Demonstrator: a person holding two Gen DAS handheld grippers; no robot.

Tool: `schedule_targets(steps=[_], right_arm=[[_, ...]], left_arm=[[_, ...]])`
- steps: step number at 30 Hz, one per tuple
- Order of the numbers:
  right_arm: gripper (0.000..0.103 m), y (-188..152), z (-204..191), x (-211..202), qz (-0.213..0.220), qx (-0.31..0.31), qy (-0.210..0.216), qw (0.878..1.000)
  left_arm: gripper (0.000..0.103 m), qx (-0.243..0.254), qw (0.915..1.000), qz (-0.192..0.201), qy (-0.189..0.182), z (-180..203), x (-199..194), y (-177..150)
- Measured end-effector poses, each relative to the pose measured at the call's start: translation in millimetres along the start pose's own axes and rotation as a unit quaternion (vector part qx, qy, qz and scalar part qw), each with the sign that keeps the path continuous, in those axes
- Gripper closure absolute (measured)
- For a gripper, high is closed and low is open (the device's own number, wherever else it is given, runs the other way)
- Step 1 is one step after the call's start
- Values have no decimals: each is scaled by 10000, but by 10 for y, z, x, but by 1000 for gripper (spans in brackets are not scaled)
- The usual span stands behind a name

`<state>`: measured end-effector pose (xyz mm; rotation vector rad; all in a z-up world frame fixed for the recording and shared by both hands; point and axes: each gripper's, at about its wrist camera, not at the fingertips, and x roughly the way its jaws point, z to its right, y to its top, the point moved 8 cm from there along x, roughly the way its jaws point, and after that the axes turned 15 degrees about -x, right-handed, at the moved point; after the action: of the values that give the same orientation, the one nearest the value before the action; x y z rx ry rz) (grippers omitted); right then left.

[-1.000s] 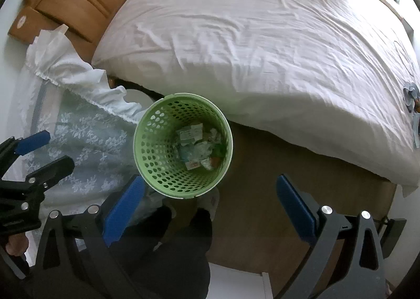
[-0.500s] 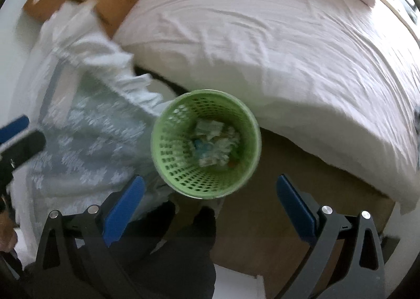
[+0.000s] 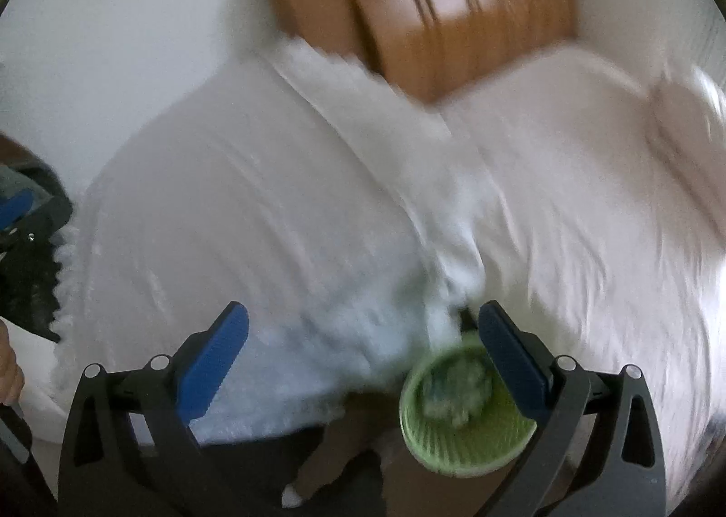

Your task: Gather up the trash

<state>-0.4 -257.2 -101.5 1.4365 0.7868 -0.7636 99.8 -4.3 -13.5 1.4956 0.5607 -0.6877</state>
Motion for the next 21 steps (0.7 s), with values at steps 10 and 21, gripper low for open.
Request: schedule_targets(steps=[10,21], right_arm=[[2,1315,-585,-858,1442,-548,-100,9880],[2,1457,-977,-569,1073,-1151,-24,9875]], left_arm=[[8,-969,9929,634,256,-675,-342,741],[8,-1200,9920,339,212,-738,-278,544]])
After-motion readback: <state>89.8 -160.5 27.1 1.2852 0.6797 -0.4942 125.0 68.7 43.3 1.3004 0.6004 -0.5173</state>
